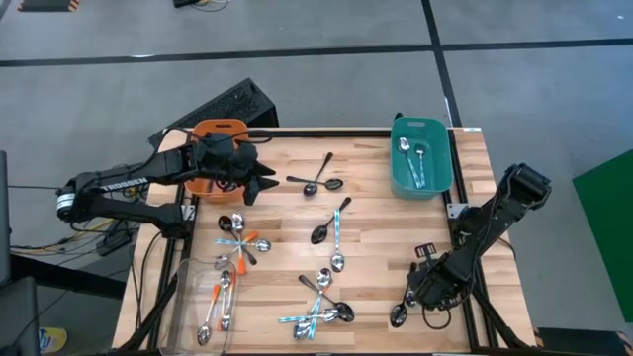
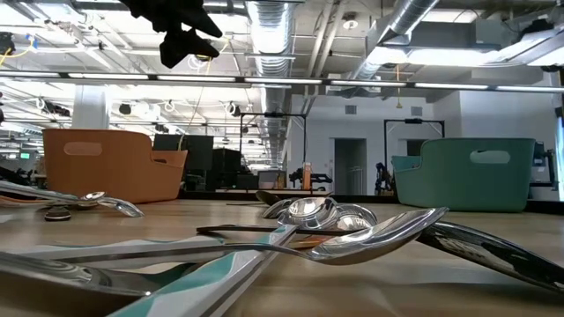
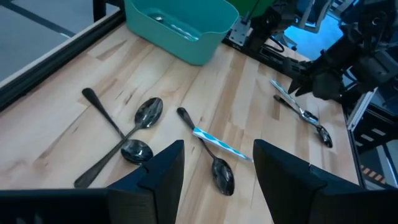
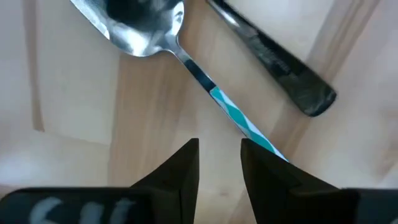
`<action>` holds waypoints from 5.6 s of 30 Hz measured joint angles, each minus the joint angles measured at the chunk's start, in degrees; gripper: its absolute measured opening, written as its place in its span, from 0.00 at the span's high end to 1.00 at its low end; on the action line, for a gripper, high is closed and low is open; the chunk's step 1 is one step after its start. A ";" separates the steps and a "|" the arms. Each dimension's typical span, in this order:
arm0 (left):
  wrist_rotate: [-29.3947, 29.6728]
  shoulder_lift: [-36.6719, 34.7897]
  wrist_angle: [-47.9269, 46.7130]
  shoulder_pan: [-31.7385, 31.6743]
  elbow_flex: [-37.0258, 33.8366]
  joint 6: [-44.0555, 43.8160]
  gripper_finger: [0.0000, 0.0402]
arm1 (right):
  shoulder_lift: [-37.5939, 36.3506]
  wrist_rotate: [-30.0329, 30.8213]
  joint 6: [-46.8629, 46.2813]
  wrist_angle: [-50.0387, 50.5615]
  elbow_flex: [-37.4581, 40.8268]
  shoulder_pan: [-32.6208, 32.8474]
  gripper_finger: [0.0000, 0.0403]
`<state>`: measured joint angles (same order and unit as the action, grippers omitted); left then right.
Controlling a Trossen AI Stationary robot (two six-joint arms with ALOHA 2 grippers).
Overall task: Sort silverware by color (type)
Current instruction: Put the blue patterned spoon into the blue bin, then put the black spoon into the orange bin
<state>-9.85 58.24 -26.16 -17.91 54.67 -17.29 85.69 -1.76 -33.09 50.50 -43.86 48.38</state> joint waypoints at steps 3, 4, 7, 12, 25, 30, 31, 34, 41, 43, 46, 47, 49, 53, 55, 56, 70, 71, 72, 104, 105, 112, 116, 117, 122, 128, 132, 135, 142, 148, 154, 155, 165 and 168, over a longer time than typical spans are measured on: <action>0.00 0.00 -0.01 0.00 0.00 -0.95 0.56 | 0.00 0.39 0.64 0.05 0.00 -0.64 0.65; 0.00 0.00 -0.04 0.00 0.00 -1.04 0.56 | 0.00 0.42 0.64 0.17 0.00 -0.77 0.65; 0.00 0.00 -0.05 0.00 0.00 -1.04 0.56 | -0.95 0.38 0.79 0.50 0.00 -0.92 0.65; 0.01 0.00 -0.39 0.00 0.00 0.30 0.56 | -4.10 0.83 2.33 1.39 0.00 -0.90 0.65; 2.19 0.00 -0.89 0.00 0.00 -1.48 0.56 | -4.83 3.49 6.21 -4.72 6.31 -2.45 0.65; 2.20 0.00 -2.69 0.00 0.00 -2.60 0.56 | -5.03 0.76 4.31 -7.14 7.96 -3.37 0.66; 2.21 0.00 -2.96 0.00 0.00 -2.92 0.56 | -5.03 0.73 3.48 -7.30 7.98 -3.34 0.67; 2.66 0.00 -3.07 0.00 0.00 -3.43 0.56 | -4.98 0.18 0.88 -7.89 7.86 -3.90 0.72; 3.23 0.00 -2.77 0.00 0.00 -5.96 0.56 | -4.90 -1.82 -3.99 -8.34 7.19 -4.59 0.92; 3.23 0.00 -2.79 0.00 0.00 -6.78 0.56 | -4.92 -2.27 -5.80 -8.57 7.15 -4.61 0.95; 3.30 0.00 -2.79 0.68 -0.01 -8.72 0.56 | -4.82 -2.45 -8.76 -8.96 6.72 -4.61 0.95; 3.31 0.00 -2.79 1.03 0.00 -8.94 0.56 | -4.74 -2.41 -9.22 -9.13 6.41 -4.68 0.95; 3.84 0.00 -2.79 2.04 0.00 -9.30 0.56 | -4.63 -1.59 -10.41 -10.71 5.48 -5.17 0.95; 6.82 0.00 -2.78 4.33 0.00 -9.97 0.56 | -4.70 1.67 -14.31 -13.05 4.12 -7.52 0.94; 8.20 0.00 -2.75 5.23 0.00 -10.36 0.56 | -4.68 3.77 -15.96 -14.36 3.74 -9.28 0.95; 8.78 0.00 -2.75 5.67 0.00 -10.46 0.56 | -4.69 4.75 -16.87 -15.43 3.39 -10.23 0.95; 9.70 0.00 -2.81 8.96 0.00 -14.08 0.56 | -5.43 6.21 -15.92 -18.09 -4.72 -32.26 0.94; 9.85 0.00 -2.85 9.39 0.00 -14.47 0.56 | -5.85 6.18 -15.25 -18.07 -5.79 -33.98 0.94; 10.27 0.00 -2.93 9.81 0.00 -14.90 0.56 | -6.41 6.08 -14.70 -18.11 -6.83 -35.74 0.94; 17.73 -0.02 -6.55 14.86 0.00 -16.62 0.56 | -17.06 18.46 2.26 9.59 -13.95 -87.21 0.89; 18.15 -0.02 -6.55 14.86 0.00 -16.62 0.56 | -17.06 18.54 3.05 9.63 -13.56 -87.78 0.87; 19.36 -0.02 -6.55 14.84 -0.01 -16.62 0.56 | -17.05 18.43 6.17 10.68 -12.66 -88.67 0.62; 19.34 -0.02 -6.55 14.84 0.00 -16.62 0.56 | -17.05 18.22 6.36 10.22 -12.66 -87.16 0.51; 19.34 -0.02 -6.53 14.84 0.00 -16.62 0.56 | -17.05 18.21 6.35 10.11 -12.66 -86.64 0.49; 19.60 -0.02 -6.51 14.84 0.00 -17.02 0.56 | -17.14 18.21 6.17 8.28 -12.66 -83.07 0.46; 19.58 -0.02 -6.51 14.84 0.00 -17.03 0.56 | -17.16 15.08 5.49 4.97 -12.65 -77.98 0.47; 19.57 -0.02 -6.50 14.84 0.00 -17.72 0.56 | -17.16 10.96 1.68 2.09 -13.62 -73.74 0.48; 19.80 -0.02 -6.25 14.84 0.00 -18.13 0.56 | -17.16 10.65 -0.99 -0.49 -15.03 -69.63 0.49; 21.22 -0.02 -3.03 14.82 0.00 -18.28 0.56 | -17.18 10.20 -4.29 -13.78 -17.07 -60.31 0.49; 21.09 -0.02 0.49 14.82 0.00 -16.66 0.56 | -14.25 8.58 -1.57 -24.66 -17.25 -52.54 0.50; 21.07 -0.02 0.40 14.82 0.00 -16.38 0.56 | -7.63 7.48 -11.28 -25.22 -17.18 -49.48 0.54; 21.05 -0.02 0.39 14.82 0.00 -16.54 0.56 | -6.40 6.80 -12.70 -25.04 -17.14 -49.21 0.55; 20.79 -0.02 -0.14 15.90 0.00 -19.46 0.56 | 4.42 3.21 -22.93 -25.03 -17.09 -47.71 0.61; 20.74 -0.02 -0.42 17.30 0.00 -19.50 0.56 | 6.49 3.17 -23.03 -26.30 -17.13 -48.40 0.61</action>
<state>10.89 58.22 -26.58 -0.62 54.68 -36.80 92.18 1.41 -56.12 24.20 -60.99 -0.02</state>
